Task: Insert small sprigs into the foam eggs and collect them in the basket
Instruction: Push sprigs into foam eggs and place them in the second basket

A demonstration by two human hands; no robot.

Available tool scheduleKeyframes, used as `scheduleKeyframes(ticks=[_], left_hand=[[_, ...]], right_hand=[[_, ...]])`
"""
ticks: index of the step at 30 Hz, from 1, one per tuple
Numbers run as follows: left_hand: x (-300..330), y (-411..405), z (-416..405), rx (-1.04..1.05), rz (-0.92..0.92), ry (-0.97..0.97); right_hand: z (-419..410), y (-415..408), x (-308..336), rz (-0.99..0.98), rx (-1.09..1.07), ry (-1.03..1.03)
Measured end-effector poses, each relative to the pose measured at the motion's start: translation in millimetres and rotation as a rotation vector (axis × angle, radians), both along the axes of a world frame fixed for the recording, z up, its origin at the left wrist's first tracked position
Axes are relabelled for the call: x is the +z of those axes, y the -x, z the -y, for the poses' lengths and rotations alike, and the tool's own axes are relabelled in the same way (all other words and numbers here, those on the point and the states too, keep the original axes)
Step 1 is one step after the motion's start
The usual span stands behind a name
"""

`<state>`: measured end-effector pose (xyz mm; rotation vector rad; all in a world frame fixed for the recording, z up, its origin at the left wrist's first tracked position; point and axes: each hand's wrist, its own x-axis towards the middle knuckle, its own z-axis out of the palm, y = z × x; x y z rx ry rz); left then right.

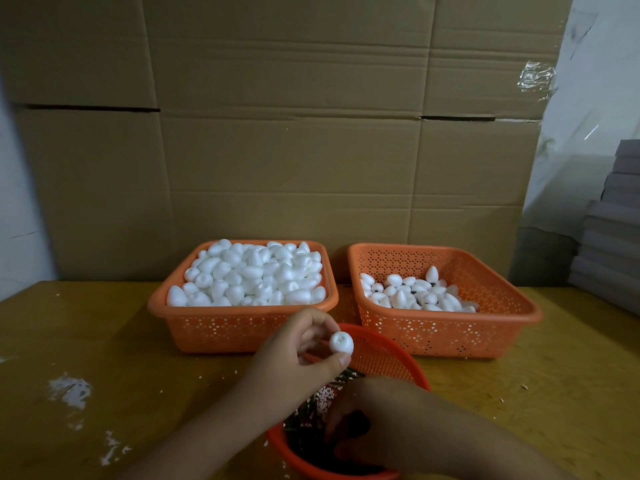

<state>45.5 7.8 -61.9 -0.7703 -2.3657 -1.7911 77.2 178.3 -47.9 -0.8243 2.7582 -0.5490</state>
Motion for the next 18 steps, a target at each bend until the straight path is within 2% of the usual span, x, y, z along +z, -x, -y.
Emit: scheduleKeyframes(ticks=[10,18], left_hand=[[-2.4,0.7,-1.6,0.044,-0.061,0.028],[-3.1,-1.0,-1.9,0.099,-0.103,0.015]], right_hand=[[-0.8,0.2,-3.6,-0.121,-0.082,0.131],[-2.7,7.0,-9.5,-0.293,-0.286,0.512]])
